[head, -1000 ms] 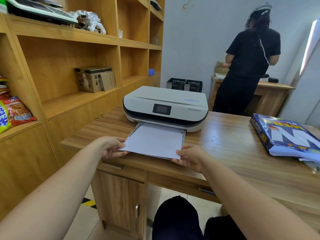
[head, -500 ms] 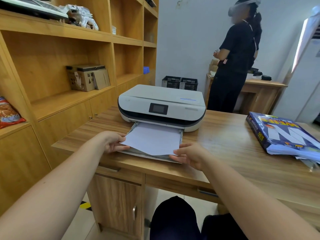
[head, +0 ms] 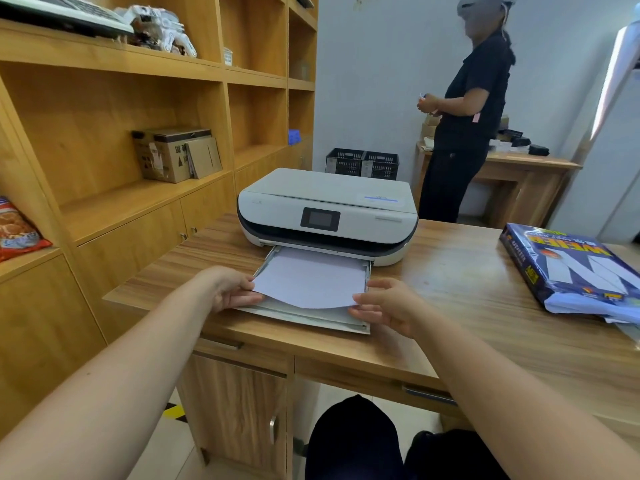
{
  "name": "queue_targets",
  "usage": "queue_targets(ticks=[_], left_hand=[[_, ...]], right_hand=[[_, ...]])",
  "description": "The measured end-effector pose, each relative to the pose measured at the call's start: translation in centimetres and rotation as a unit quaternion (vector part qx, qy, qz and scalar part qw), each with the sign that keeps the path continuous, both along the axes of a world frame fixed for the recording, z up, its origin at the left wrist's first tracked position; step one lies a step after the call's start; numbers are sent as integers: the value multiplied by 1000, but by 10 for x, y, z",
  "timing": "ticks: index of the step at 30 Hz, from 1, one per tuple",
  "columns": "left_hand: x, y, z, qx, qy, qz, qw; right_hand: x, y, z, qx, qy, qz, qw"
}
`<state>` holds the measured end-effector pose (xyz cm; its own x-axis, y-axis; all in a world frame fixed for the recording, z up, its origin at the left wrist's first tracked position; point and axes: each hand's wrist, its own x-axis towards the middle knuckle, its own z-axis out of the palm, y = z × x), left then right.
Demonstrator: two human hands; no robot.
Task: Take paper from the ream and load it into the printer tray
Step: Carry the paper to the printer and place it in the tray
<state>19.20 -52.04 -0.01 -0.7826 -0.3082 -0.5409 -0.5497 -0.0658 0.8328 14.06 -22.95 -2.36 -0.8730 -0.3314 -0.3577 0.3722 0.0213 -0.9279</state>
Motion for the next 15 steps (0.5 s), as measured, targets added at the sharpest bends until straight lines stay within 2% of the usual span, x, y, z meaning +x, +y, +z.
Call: queue_targets(ticks=[3,7,11,15], left_hand=[[-5,0,-3,-7,9,7,1000],[-7,0,-6,-17,16,11,1000],[-4,-2,-4,-48,-3,-3,999],[-1,-6,4,-95,-27,-18,995]], right_hand=[[-1,5,2,22,8,38,999],[1,4,3,79,47,38,995],[4,0,5,185,108,61,975],[3,3,8,231,135,76,961]])
